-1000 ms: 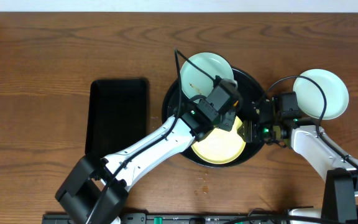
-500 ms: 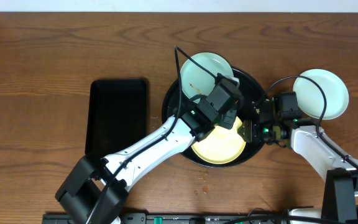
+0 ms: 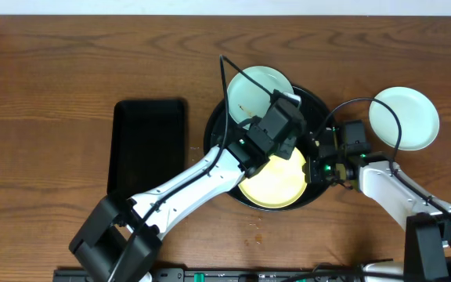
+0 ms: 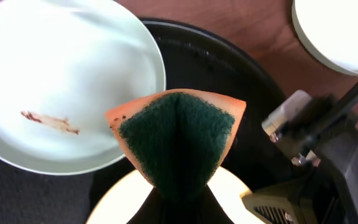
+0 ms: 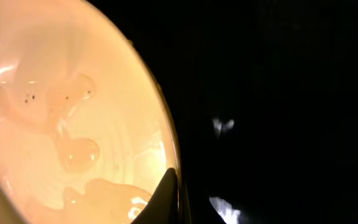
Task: Clean dirty plates on tray and stack at the side
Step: 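Scrub the yellow plate with the sponge in the left gripper, then return the sponge to the black rectangular tray with the left gripper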
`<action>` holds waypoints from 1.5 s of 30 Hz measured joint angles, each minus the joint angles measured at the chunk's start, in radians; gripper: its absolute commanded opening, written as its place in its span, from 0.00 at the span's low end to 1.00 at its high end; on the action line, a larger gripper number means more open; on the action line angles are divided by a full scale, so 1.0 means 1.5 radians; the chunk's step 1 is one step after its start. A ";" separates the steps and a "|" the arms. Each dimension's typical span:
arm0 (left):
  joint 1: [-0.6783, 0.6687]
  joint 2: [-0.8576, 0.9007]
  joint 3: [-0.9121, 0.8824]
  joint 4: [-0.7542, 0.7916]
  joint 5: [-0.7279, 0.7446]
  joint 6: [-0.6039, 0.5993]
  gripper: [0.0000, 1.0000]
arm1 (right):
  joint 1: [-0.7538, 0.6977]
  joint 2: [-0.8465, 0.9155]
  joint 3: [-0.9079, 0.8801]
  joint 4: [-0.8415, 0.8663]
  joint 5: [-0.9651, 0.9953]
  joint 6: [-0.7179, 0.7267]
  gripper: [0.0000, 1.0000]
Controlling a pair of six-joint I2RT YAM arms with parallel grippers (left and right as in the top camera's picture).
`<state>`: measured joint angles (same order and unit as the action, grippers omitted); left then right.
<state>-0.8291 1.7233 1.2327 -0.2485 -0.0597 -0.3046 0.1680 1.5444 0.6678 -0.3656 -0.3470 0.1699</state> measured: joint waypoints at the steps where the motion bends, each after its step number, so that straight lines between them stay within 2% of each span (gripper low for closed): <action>1: 0.004 -0.003 0.000 0.000 0.000 0.005 0.07 | 0.000 0.000 0.000 0.000 0.001 0.003 0.01; 7: 0.042 -0.084 -0.003 -0.026 0.000 0.017 0.08 | -0.001 0.000 0.010 -0.037 0.001 0.027 0.01; 16: 0.168 -0.230 -0.003 -0.174 -0.005 0.027 0.07 | -0.004 0.002 0.103 -0.167 0.003 0.040 0.01; 23: 0.300 -0.235 -0.005 -0.316 -0.009 0.027 0.08 | -0.004 0.002 0.224 -0.315 0.046 0.040 0.01; 28: 0.375 -0.235 -0.006 -0.373 -0.012 0.027 0.08 | -0.004 0.002 0.278 -0.379 0.075 0.040 0.01; 37: 0.472 -0.235 -0.006 -0.423 -0.012 0.027 0.08 | -0.004 0.002 0.292 -0.433 0.083 0.041 0.01; 45: 0.485 -0.235 -0.013 -0.422 -0.012 0.032 0.08 | -0.004 0.002 0.292 -0.432 0.062 0.040 0.01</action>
<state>-0.1009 1.3701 1.2137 -0.8818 -0.0780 -0.2569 0.1627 1.5475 1.1061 -1.0130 -0.2539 0.2306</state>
